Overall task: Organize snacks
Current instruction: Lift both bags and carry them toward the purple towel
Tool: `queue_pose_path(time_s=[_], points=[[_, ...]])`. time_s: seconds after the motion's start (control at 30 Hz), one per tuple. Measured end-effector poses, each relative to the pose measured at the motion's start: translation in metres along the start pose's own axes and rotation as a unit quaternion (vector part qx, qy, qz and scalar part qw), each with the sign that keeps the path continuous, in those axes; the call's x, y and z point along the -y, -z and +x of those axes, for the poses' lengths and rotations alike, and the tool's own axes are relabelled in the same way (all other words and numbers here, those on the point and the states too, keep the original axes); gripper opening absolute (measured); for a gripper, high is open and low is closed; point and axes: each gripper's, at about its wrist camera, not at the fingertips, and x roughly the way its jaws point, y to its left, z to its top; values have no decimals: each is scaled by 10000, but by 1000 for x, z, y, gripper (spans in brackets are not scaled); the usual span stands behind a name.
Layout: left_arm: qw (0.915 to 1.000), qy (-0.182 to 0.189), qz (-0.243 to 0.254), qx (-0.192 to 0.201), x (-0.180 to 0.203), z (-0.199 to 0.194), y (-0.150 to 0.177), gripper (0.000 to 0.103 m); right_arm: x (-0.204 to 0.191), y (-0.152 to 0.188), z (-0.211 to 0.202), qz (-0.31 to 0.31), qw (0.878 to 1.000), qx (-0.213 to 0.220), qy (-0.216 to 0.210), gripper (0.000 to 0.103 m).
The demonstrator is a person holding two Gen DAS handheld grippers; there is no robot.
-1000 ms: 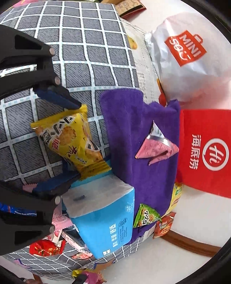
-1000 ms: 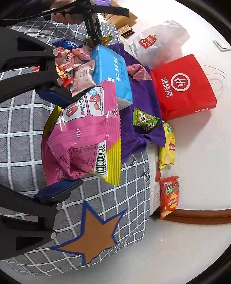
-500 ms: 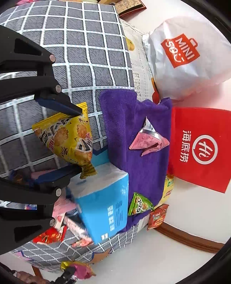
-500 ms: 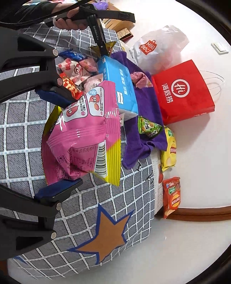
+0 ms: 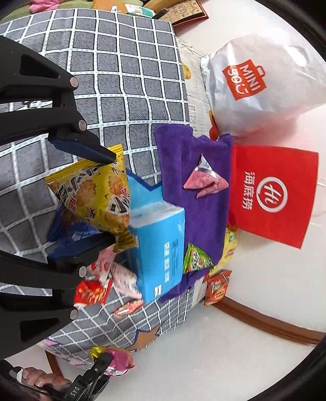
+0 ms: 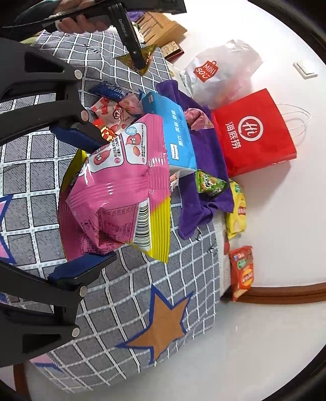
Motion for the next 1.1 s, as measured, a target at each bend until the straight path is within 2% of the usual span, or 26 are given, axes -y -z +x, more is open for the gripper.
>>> queue_pose_path(time_s=[0.43,1.1], points=[[9996,170,103,210,34,-41,2,56,-15,-4,-44,-77,9989,409,-232,74],[9986,323,205,373,44,-59,-15,56,-43,-17,-55,-340,9969,584,-394,74]])
